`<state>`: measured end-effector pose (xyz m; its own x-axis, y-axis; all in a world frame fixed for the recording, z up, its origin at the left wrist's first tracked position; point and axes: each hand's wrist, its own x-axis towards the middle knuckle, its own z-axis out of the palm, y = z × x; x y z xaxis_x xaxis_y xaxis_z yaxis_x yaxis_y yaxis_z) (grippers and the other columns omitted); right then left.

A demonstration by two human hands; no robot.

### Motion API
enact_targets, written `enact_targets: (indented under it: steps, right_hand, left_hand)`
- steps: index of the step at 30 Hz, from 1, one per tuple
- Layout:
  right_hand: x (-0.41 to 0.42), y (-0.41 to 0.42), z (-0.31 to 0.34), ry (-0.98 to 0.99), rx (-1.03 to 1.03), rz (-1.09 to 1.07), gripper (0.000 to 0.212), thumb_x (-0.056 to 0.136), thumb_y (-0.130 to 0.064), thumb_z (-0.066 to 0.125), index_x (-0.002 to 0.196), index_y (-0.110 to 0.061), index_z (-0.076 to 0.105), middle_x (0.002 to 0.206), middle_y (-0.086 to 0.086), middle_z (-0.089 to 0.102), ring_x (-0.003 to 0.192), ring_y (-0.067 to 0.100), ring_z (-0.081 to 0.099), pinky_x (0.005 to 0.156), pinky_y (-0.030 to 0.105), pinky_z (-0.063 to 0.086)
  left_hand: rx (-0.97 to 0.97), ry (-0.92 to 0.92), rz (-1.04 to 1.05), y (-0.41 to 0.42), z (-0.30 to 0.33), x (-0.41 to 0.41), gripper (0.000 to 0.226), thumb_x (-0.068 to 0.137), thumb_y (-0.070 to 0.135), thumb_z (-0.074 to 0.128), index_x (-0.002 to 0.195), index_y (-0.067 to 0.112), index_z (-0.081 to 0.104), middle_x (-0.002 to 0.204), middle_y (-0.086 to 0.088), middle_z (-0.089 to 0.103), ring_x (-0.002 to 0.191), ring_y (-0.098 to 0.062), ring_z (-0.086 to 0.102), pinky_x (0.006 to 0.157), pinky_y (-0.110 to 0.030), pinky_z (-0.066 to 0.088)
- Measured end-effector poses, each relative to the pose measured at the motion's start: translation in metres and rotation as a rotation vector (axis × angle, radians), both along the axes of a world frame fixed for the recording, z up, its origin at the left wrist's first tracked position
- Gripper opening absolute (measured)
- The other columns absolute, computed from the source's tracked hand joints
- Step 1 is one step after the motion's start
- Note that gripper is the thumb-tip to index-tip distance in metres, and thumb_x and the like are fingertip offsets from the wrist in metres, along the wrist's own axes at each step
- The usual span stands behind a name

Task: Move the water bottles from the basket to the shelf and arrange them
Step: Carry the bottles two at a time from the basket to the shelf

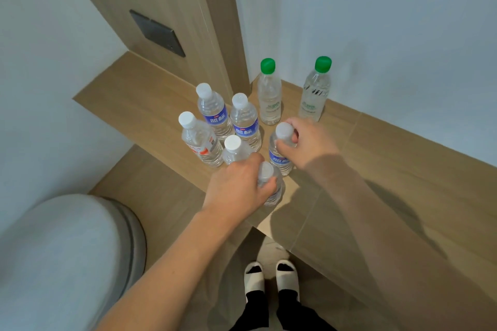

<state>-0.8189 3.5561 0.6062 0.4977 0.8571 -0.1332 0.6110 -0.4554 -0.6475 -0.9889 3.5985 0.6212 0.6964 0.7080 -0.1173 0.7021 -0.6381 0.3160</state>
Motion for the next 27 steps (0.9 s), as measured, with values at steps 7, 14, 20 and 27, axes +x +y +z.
enact_targets:
  steps: [7, 14, 20, 27]
  right_hand:
    - [-0.015, -0.051, 0.010, -0.004, 0.130, -0.124, 0.056, 0.094, -0.034, 0.059, 0.145, -0.019, 0.042, 0.135, -0.002, 0.052, 0.124, 0.013, 0.048, 0.105, 0.034, 0.042]
    - [-0.039, -0.082, 0.033, -0.132, 0.151, -0.254, 0.058, 0.097, -0.034, 0.054, 0.151, -0.029, 0.030, 0.153, -0.014, 0.035, 0.129, -0.010, 0.025, 0.105, 0.015, 0.017]
    - [-0.061, -0.124, 0.046, -0.188, 0.154, -0.476, 0.056, 0.097, -0.030, 0.052, 0.150, -0.020, 0.035, 0.151, -0.005, 0.041, 0.138, 0.009, 0.035, 0.112, 0.023, 0.024]
    - [-0.094, -0.213, 0.062, -0.271, 0.092, -0.806, 0.055, 0.098, -0.030, 0.051, 0.149, -0.021, 0.035, 0.152, -0.003, 0.040, 0.140, 0.011, 0.034, 0.114, 0.026, 0.026]
  left_hand:
    - [0.118, -0.191, 0.026, 0.003, 0.033, -0.010, 0.044, 0.089, 0.052, 0.052, 0.124, 0.024, 0.054, 0.101, 0.008, 0.063, 0.088, -0.015, 0.063, 0.070, -0.036, 0.053]
    - [0.272, -0.397, -0.223, 0.009, 0.042, 0.007, 0.035, 0.095, 0.026, 0.056, 0.126, 0.010, 0.055, 0.122, -0.006, 0.061, 0.108, -0.022, 0.058, 0.089, -0.030, 0.045]
    - [0.260, -0.513, -0.518, -0.005, 0.044, 0.041, 0.035, 0.086, 0.008, 0.063, 0.120, 0.000, 0.059, 0.120, -0.016, 0.061, 0.107, -0.030, 0.056, 0.093, -0.031, 0.038]
    - [0.168, -0.553, -0.853, -0.069, 0.054, 0.079, 0.036, 0.088, 0.012, 0.056, 0.122, -0.002, 0.058, 0.123, -0.018, 0.059, 0.110, -0.034, 0.056, 0.098, -0.039, 0.043]
